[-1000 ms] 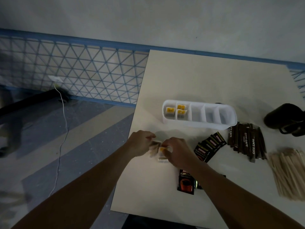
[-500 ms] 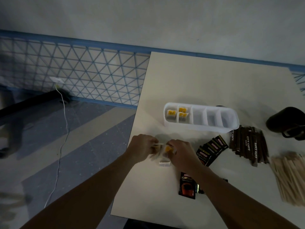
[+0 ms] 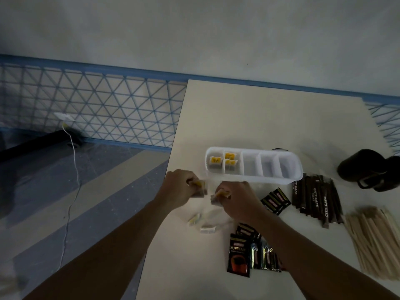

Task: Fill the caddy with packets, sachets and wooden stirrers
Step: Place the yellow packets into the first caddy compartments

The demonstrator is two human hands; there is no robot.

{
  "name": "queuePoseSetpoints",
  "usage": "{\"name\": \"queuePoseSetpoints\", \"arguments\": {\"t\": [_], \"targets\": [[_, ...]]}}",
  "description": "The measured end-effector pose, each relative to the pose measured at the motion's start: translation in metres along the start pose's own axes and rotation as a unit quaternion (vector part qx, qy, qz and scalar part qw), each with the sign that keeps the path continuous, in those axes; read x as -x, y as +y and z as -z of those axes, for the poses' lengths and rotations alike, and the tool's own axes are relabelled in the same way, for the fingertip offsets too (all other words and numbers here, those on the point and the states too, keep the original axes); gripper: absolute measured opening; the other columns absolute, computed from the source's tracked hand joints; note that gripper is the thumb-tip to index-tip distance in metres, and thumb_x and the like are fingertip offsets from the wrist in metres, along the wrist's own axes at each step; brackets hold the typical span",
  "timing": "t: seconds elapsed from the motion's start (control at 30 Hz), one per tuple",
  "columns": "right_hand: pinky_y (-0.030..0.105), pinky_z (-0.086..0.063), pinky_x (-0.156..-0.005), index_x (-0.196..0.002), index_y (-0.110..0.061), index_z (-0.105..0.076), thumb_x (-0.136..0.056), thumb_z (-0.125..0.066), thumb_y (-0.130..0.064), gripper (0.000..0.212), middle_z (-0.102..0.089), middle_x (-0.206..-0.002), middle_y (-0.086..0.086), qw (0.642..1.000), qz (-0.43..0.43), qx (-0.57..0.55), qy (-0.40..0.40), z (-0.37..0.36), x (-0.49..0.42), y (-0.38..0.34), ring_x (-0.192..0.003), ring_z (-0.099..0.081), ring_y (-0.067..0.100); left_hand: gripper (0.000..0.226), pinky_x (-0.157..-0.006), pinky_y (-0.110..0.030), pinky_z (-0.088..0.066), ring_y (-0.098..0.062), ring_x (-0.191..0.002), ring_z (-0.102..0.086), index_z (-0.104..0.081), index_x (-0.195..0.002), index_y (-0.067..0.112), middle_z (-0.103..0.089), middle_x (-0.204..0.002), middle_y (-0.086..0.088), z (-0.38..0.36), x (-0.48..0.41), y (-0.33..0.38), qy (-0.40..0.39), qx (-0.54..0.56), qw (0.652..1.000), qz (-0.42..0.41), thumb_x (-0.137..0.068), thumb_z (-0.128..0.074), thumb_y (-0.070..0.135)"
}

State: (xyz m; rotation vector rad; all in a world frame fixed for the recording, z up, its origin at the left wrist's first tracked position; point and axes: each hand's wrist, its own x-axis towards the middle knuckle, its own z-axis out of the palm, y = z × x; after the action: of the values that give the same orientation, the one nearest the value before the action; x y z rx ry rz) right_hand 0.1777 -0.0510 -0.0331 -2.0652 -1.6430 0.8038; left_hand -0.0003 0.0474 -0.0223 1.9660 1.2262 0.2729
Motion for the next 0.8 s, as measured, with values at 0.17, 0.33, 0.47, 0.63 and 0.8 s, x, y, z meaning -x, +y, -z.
{"name": "queuePoseSetpoints", "arguments": {"t": [0.17, 0.33, 0.47, 0.63, 0.8], "targets": [[0.031, -0.053, -0.059, -0.081, -0.029, -0.073, -0.083, -0.074, -0.033, 0.005, -0.068, -0.069, -0.016, 0.998, 0.005, -0.009, 0.067, 0.036, -0.019, -0.004, -0.064, -0.062, 0.006, 0.007, -0.051, -0.012, -0.045, 0.009, -0.047, -0.055, -0.074, -0.080, 0.015, -0.061, -0.059, 0.013, 0.020, -0.024, 0.027, 0.042, 0.008, 0.998, -0.039, -0.077, -0.079, 0.019], [0.028, -0.043, -0.057, -0.084, -0.024, -0.075, -0.083, -0.072, -0.025, 0.003, -0.062, -0.066, -0.010, 0.993, -0.006, 0.012, 0.119, 0.061, -0.036, -0.004, -0.066, -0.057, 0.015, 0.007, -0.058, -0.018, -0.044, -0.006, -0.060, -0.059, -0.076, -0.086, 0.016, -0.072, -0.075, -0.001, 0.017, -0.049, 0.043, 0.066, -0.003, 0.996, -0.055, -0.079, -0.076, 0.018], [0.025, -0.043, -0.057, -0.085, -0.023, -0.076, -0.082, -0.072, -0.022, 0.005, -0.065, -0.069, -0.010, 0.994, -0.019, 0.037, 0.100, 0.067, -0.052, 0.006, -0.070, -0.061, 0.016, 0.008, -0.073, -0.031, -0.053, -0.020, -0.082, -0.066, -0.075, -0.086, 0.022, -0.074, -0.083, 0.000, 0.003, -0.066, 0.044, 0.056, -0.025, 0.998, -0.034, -0.082, -0.070, 0.025], [0.039, -0.056, -0.068, -0.087, -0.021, -0.072, -0.077, -0.063, -0.019, 0.014, -0.071, -0.082, 0.000, 0.993, -0.046, 0.102, 0.030, 0.061, -0.065, 0.018, -0.080, -0.064, 0.026, 0.012, -0.072, -0.035, -0.055, -0.025, -0.082, -0.065, -0.074, -0.093, 0.026, -0.072, -0.086, -0.002, -0.013, -0.074, 0.044, 0.047, -0.071, 0.996, 0.002, -0.084, -0.065, 0.025], [0.036, -0.054, -0.069, -0.098, -0.020, -0.071, -0.080, -0.059, -0.020, 0.022, -0.069, -0.091, 0.005, 0.987, -0.053, 0.152, -0.018, 0.057, -0.072, 0.021, -0.083, -0.063, 0.028, 0.019, -0.069, -0.041, -0.058, -0.029, -0.079, -0.064, -0.072, -0.094, 0.028, -0.069, -0.086, -0.005, -0.023, -0.076, 0.045, 0.027, -0.106, 0.994, 0.007, -0.082, -0.060, 0.019]]}}
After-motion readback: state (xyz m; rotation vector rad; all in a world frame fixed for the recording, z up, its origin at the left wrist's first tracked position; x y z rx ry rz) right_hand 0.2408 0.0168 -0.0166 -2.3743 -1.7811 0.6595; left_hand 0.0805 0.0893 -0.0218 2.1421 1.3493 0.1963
